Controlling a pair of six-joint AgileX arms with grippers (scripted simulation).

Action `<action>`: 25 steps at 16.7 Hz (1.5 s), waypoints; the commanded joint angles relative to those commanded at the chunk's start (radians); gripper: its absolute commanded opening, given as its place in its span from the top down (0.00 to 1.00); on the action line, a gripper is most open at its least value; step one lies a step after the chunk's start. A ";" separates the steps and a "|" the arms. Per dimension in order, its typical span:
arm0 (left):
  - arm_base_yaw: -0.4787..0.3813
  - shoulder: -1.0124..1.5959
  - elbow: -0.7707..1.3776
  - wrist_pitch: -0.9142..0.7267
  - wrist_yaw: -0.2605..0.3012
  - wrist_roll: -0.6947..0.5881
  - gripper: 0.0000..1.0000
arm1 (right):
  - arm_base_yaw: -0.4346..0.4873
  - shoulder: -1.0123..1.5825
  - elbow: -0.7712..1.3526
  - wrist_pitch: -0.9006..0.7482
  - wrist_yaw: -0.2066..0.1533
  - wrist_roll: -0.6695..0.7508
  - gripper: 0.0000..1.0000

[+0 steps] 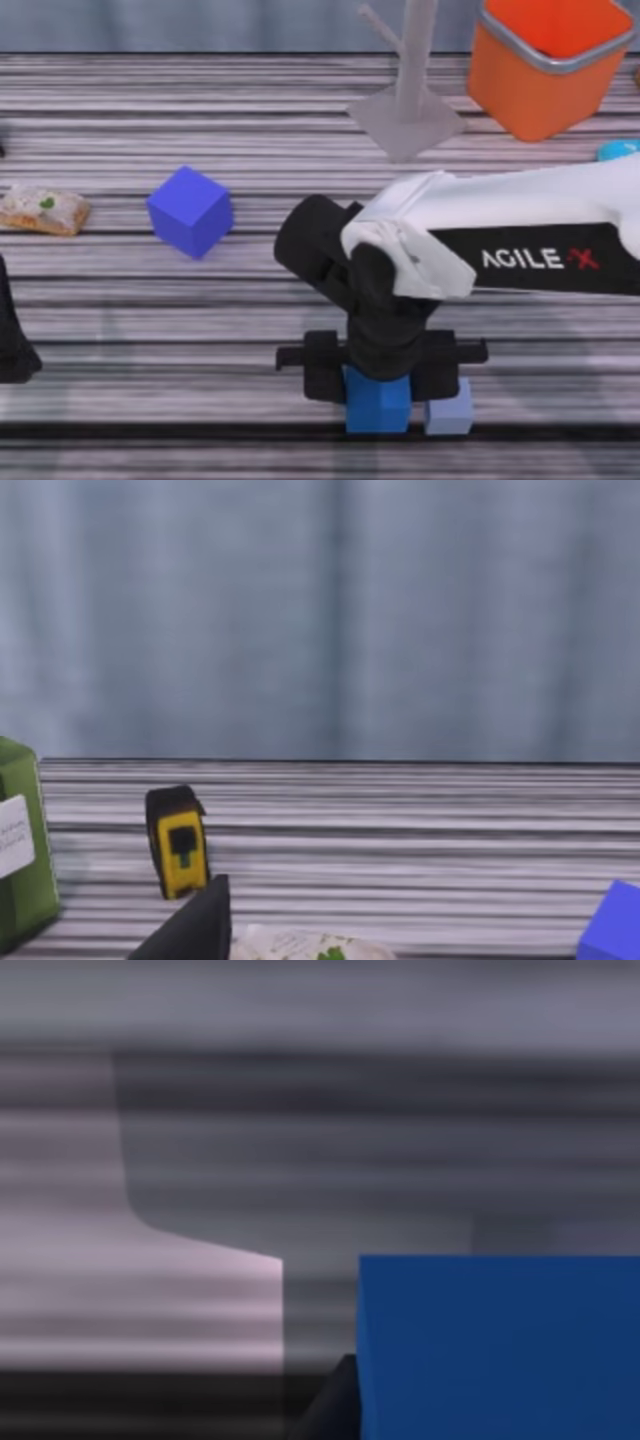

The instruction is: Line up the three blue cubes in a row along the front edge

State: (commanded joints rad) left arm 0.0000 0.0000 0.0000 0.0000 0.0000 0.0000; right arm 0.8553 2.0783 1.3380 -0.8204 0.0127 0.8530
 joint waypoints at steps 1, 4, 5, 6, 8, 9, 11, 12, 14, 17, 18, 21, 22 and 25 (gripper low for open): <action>0.000 0.000 0.000 0.000 0.000 0.000 0.00 | 0.000 0.000 0.000 0.000 0.000 0.000 0.47; 0.000 0.000 0.000 0.000 0.000 0.000 0.00 | 0.000 0.000 0.000 0.000 0.000 0.000 0.25; 0.000 0.000 0.000 0.000 0.000 0.000 0.00 | 0.000 0.000 0.000 0.000 0.000 0.000 0.17; 0.000 0.000 0.000 0.000 0.000 0.000 0.00 | 0.000 0.000 0.000 0.000 0.000 0.000 0.10; 0.000 0.000 0.000 0.000 0.000 0.000 0.00 | 0.000 0.000 0.000 0.000 0.000 0.000 0.00; 0.000 0.000 0.000 0.000 0.000 0.000 0.00 | 0.000 0.000 0.000 0.000 0.000 0.000 0.00; 0.000 0.000 0.000 0.000 0.000 0.000 0.00 | 0.000 0.000 0.000 0.000 0.000 0.000 0.00; 0.000 0.000 0.000 0.000 0.000 0.000 0.00 | 0.000 0.000 0.000 0.000 0.000 0.000 0.00; 0.000 0.000 0.000 0.000 0.000 0.000 0.00 | 0.000 0.000 0.000 0.000 0.000 0.000 0.00; 0.000 0.000 0.000 0.000 0.000 0.000 0.00 | -0.002 -0.002 0.003 -0.004 0.000 0.001 0.00; 0.000 0.000 0.000 0.000 0.000 0.000 0.00 | 0.000 -0.007 0.014 -0.018 0.000 0.001 0.00; 0.000 0.000 0.000 0.000 0.000 0.000 0.00 | 0.007 -0.042 0.072 -0.123 0.000 0.000 0.00; 0.000 0.000 0.000 0.000 0.000 0.000 0.00 | 0.008 -0.058 0.095 -0.168 -0.001 0.000 0.00; 0.000 0.000 0.000 0.000 0.000 0.000 0.00 | 0.008 -0.098 0.145 -0.244 -0.001 0.000 0.00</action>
State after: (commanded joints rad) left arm 0.0000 0.0000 0.0000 0.0000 0.0000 0.0000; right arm 0.8636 1.9804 1.4832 -1.0648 0.0118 0.8526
